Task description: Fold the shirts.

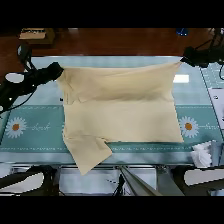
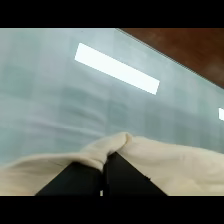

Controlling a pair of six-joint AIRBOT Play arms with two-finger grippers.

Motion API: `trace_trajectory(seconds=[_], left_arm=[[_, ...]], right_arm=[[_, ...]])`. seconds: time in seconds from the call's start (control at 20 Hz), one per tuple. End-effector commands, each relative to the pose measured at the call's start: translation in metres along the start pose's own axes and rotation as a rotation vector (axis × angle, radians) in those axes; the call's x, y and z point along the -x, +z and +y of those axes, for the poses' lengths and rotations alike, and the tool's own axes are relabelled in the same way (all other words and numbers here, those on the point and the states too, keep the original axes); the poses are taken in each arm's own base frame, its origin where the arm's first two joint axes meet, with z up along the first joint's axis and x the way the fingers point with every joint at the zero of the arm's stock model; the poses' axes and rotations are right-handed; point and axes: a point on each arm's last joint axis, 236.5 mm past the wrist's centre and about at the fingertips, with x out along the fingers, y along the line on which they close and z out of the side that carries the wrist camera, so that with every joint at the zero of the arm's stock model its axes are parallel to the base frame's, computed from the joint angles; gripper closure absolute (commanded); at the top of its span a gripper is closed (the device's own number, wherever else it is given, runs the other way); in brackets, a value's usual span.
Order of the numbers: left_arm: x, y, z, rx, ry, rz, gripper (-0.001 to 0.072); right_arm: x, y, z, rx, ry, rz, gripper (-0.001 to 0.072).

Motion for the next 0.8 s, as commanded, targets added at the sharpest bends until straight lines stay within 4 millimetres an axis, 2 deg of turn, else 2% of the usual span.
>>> trace_trajectory(seconds=[0.0,0.05,0.1,0.2,0.25,0.35,0.5,0.55,0.6,0.65,0.7,0.75], left_arm=[[-0.004,-0.015,-0.002,-0.004,-0.033,0.079,0.0616],[0.006,-0.017,-0.003,0.012,-0.068,0.129,0.0546],[0.021,-0.017,-0.004,0.028,-0.114,0.190,0.0501],[0.063,-0.019,0.000,0.076,-0.215,0.336,0.0493],[0.087,-0.021,0.008,0.114,-0.254,0.403,0.0363],[0.129,-0.041,0.035,0.244,-0.238,0.555,0.0340],[0.184,-0.107,0.099,0.261,0.006,0.838,0.0340],[0.194,-0.125,0.115,0.257,0.080,0.884,0.0340],[0.198,-0.141,0.123,0.281,0.123,0.901,0.0335],[0.197,-0.154,0.123,0.311,0.122,0.907,0.0222],[0.194,-0.170,0.121,0.339,0.110,0.923,0.0110],[0.193,-0.184,0.121,0.360,0.107,0.949,0.0099]], right_arm=[[0.000,-0.010,-0.003,0.004,0.005,0.053,0.0436],[0.013,-0.016,-0.007,0.064,-0.006,0.095,0.0348],[0.030,-0.023,-0.018,0.135,-0.045,0.149,0.0340],[0.075,-0.044,-0.063,0.232,-0.215,0.287,0.0331],[0.099,-0.054,-0.087,0.213,-0.294,0.340,0.0331],[0.129,-0.065,-0.103,0.100,-0.299,0.357,0.0330],[0.145,-0.098,-0.116,0.007,-0.277,0.371,0.0330],[0.145,-0.115,-0.120,-0.017,-0.268,0.388,0.0329],[0.141,-0.134,-0.122,-0.043,-0.248,0.399,0.0278],[0.135,-0.149,-0.120,-0.062,-0.217,0.400,0.0223],[0.129,-0.163,-0.116,-0.066,-0.188,0.408,0.0223],[0.125,-0.175,-0.114,-0.063,-0.173,0.425,0.0222]])
